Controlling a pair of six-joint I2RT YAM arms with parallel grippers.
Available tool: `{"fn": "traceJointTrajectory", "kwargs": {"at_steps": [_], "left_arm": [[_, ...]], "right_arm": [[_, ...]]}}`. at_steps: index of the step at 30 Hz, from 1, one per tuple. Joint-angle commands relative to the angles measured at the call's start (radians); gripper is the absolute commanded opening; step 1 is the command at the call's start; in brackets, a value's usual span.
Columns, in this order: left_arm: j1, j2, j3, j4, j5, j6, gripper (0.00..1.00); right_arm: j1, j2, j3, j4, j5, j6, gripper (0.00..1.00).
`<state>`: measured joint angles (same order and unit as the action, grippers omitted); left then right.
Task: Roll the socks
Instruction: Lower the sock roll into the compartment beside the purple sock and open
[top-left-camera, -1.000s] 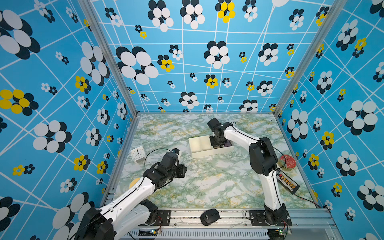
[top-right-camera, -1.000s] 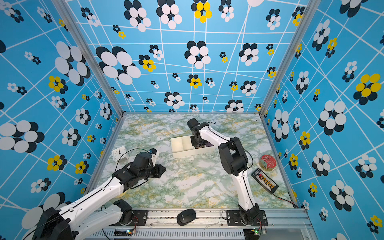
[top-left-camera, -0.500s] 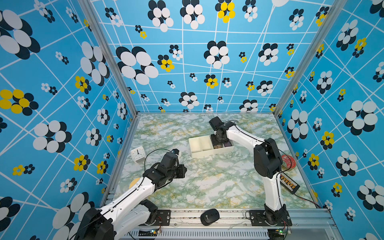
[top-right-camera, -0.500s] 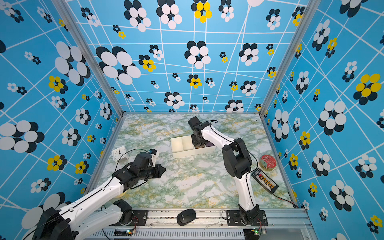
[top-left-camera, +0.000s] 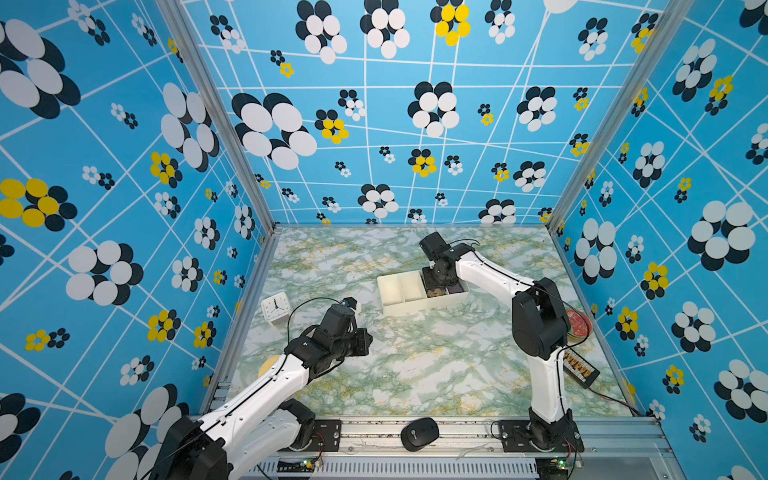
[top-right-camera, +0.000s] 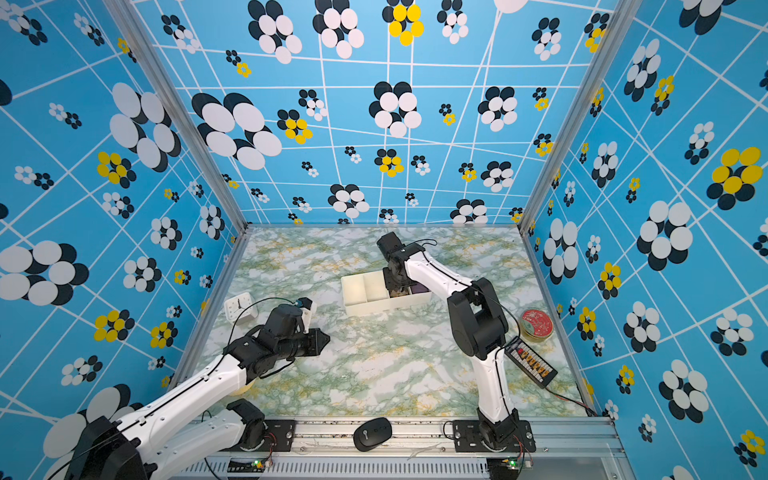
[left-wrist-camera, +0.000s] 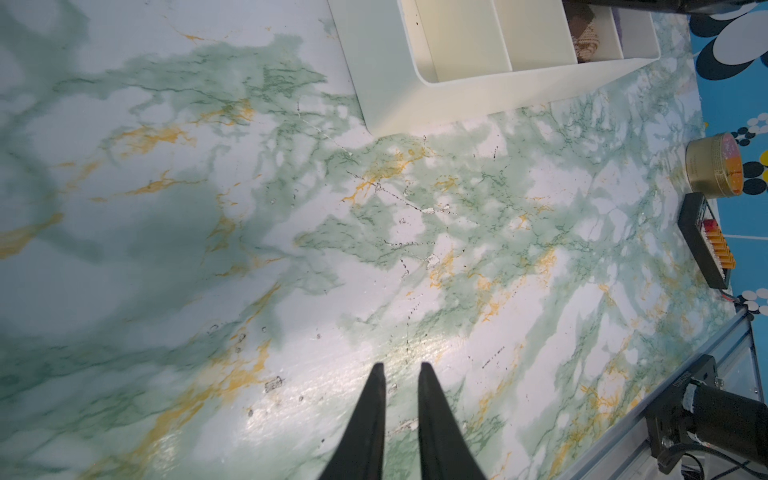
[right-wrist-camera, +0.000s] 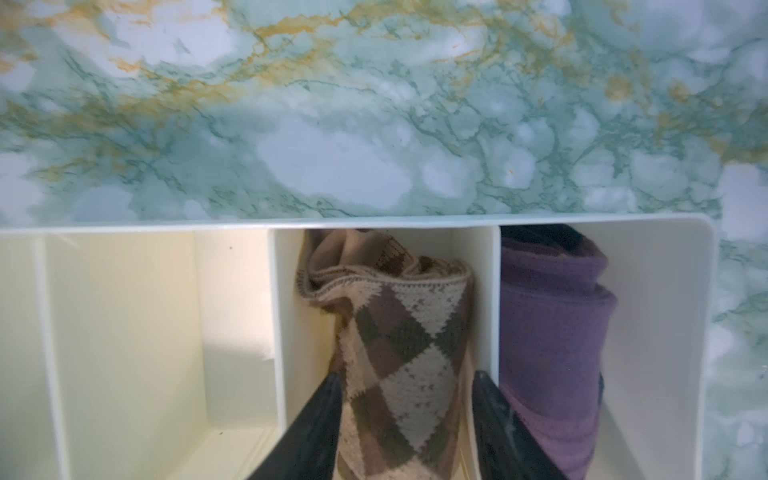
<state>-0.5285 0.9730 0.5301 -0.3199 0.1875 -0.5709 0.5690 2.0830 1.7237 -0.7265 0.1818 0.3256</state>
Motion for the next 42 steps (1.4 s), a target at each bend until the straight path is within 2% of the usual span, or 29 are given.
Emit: {"fn": "traceJointTrajectory", "kwargs": {"at_steps": [1,11,42], "left_arm": [[0.011,-0.01,0.001,-0.019,-0.008,0.022,0.18],[0.013,-0.006,0.002,-0.018,-0.006,0.025,0.18],[0.058,0.0,0.035,-0.056,0.02,0.056,0.18]], "right_arm": [[0.003,-0.046,0.001,0.007,0.005,-0.006,0.5],[0.004,0.002,0.034,-0.001,0.004,-0.013,0.5],[0.015,0.196,0.188,-0.058,0.116,-0.028,0.53]]}}
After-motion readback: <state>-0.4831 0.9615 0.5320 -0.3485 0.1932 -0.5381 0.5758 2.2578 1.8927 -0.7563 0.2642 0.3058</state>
